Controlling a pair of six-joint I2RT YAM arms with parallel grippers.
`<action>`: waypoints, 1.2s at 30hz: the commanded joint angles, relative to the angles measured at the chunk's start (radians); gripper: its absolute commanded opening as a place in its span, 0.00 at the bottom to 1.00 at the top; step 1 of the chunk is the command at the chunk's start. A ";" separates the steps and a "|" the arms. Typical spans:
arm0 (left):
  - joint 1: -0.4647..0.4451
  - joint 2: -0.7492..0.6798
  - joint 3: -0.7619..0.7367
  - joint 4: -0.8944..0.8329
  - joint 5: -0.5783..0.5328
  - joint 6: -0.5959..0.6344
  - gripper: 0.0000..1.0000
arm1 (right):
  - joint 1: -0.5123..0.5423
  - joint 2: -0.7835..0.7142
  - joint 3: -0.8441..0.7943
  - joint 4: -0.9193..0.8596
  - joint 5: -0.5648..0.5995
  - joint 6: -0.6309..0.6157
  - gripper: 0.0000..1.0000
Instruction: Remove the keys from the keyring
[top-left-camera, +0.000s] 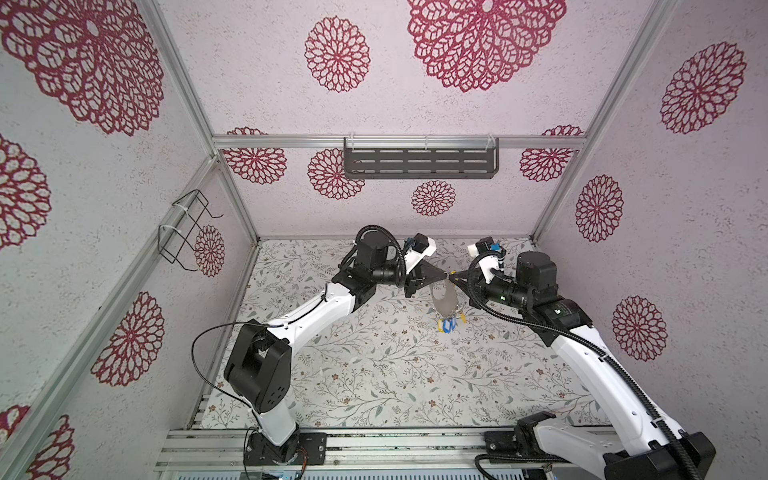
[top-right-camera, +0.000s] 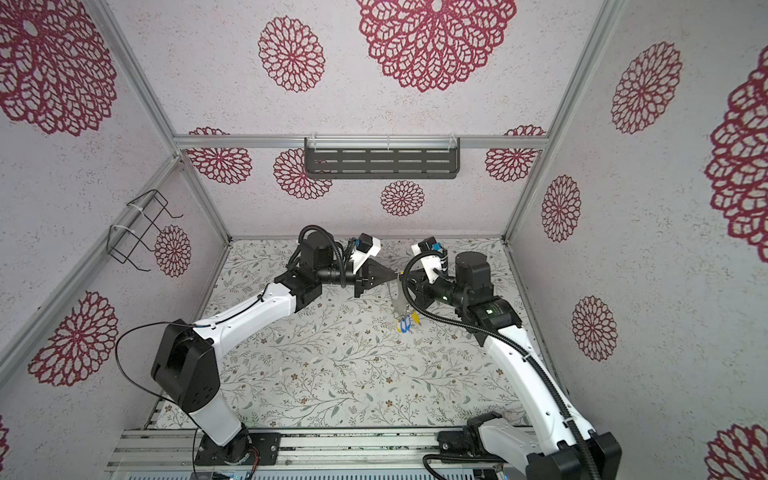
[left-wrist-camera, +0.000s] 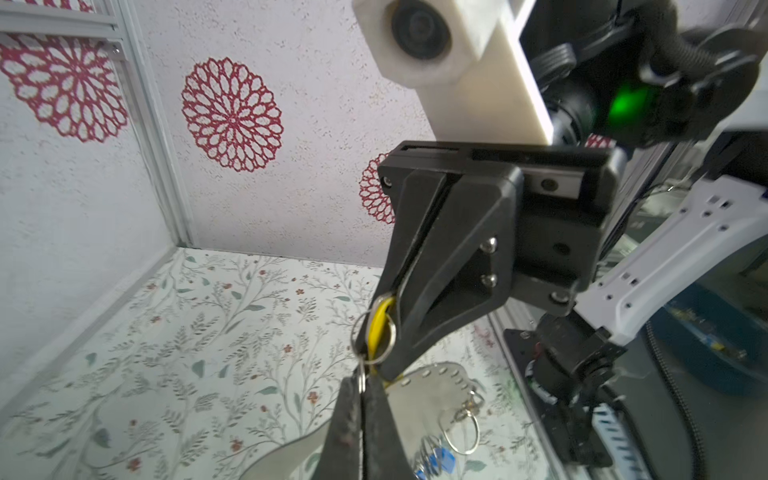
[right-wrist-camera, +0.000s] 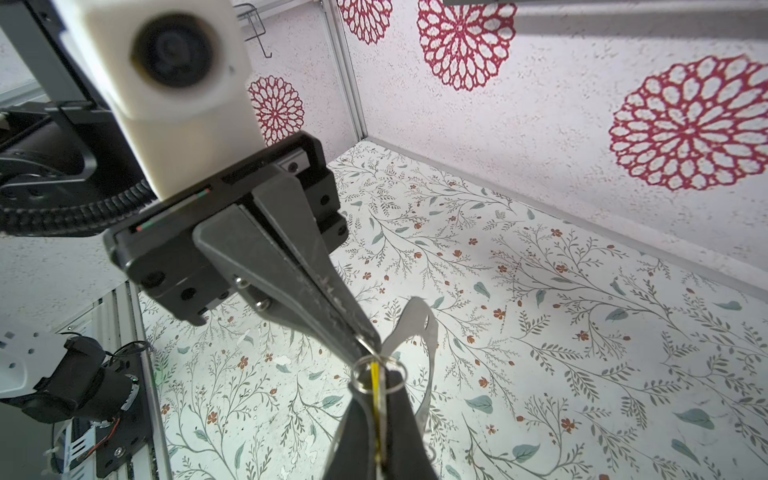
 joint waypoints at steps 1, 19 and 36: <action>-0.003 0.008 0.020 -0.024 0.014 0.013 0.00 | -0.007 -0.018 0.051 0.041 0.004 0.012 0.00; 0.049 -0.013 -0.092 0.733 -0.066 -0.767 0.00 | 0.002 -0.036 -0.175 0.416 -0.089 0.368 0.29; 0.062 0.096 -0.066 1.166 -0.138 -1.322 0.00 | -0.127 -0.032 -0.081 0.808 -0.249 0.738 0.09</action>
